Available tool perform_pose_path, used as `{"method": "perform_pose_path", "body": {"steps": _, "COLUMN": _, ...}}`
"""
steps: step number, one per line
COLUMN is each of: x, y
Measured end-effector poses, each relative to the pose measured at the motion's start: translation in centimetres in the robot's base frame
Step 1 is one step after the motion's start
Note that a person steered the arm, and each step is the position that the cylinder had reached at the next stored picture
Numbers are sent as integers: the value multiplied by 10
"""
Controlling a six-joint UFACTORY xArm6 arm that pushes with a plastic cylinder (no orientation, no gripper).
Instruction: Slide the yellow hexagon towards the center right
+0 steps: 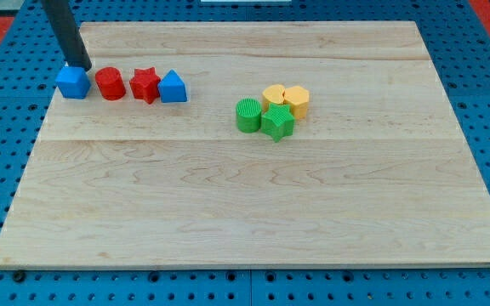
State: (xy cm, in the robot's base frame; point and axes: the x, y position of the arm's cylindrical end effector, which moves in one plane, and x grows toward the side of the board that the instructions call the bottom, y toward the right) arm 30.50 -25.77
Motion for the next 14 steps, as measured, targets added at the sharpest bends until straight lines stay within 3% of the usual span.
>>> {"method": "perform_pose_path", "body": {"steps": 1, "x": 0, "y": -8}}
{"method": "perform_pose_path", "body": {"steps": 2, "x": -32, "y": 13}}
{"method": "perform_pose_path", "body": {"steps": 3, "x": -68, "y": 100}}
{"method": "perform_pose_path", "body": {"steps": 4, "x": -68, "y": 217}}
{"method": "perform_pose_path", "body": {"steps": 5, "x": -32, "y": 257}}
{"method": "perform_pose_path", "body": {"steps": 6, "x": 24, "y": 257}}
{"method": "perform_pose_path", "body": {"steps": 9, "x": 63, "y": 292}}
{"method": "perform_pose_path", "body": {"steps": 12, "x": 69, "y": 326}}
{"method": "perform_pose_path", "body": {"steps": 14, "x": 94, "y": 413}}
